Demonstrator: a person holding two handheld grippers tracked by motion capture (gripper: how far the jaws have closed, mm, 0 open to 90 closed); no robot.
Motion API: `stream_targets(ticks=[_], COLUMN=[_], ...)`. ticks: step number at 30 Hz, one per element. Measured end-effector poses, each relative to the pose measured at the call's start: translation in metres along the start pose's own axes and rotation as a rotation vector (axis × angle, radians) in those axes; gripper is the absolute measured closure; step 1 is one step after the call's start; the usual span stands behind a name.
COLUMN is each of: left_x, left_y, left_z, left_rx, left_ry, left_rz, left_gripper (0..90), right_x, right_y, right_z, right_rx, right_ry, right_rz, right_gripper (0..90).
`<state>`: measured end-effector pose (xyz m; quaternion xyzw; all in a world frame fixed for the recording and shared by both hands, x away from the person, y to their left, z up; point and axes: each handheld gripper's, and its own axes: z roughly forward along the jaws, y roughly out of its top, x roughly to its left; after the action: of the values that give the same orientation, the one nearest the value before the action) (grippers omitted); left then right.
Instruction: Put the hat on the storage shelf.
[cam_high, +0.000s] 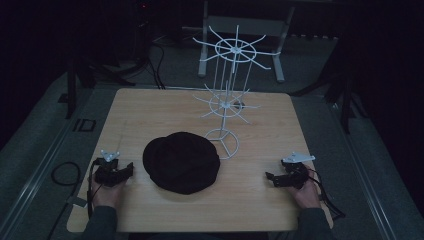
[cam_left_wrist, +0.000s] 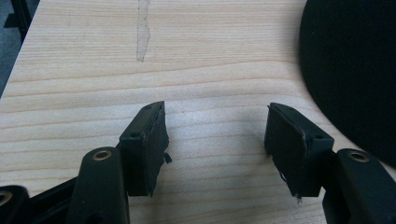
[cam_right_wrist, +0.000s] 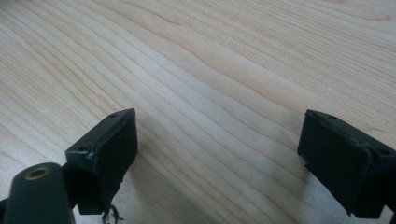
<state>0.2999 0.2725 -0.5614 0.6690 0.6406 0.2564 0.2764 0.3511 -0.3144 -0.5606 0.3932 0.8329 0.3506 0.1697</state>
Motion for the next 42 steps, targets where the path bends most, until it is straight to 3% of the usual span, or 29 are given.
stream_targets(ticks=[7,14,28,42], left_x=[0.001,0.002,-0.007,-0.025], left_y=[0.000,0.003,0.026,0.052], left_z=[-0.002,-0.008,-0.030,-0.041], left_rx=[0.012,0.022,-0.032,-0.051], left_ry=[-0.007,-0.055,-0.157,-0.216], left_rz=[-0.002,-0.003,0.081,0.158], left_gripper=[44.3,52.6,54.3,53.3], right_x=[0.001,0.001,0.001,0.001], right_y=[0.000,0.000,-0.001,-0.001], right_z=[0.000,0.000,-0.001,-0.001], right_rx=[0.000,0.000,-0.001,-0.002], right_ry=[-0.005,-0.006,-0.008,-0.008], right_rz=[0.006,0.008,0.010,0.009], right_gripper=[12.2,12.2,12.4,12.4])
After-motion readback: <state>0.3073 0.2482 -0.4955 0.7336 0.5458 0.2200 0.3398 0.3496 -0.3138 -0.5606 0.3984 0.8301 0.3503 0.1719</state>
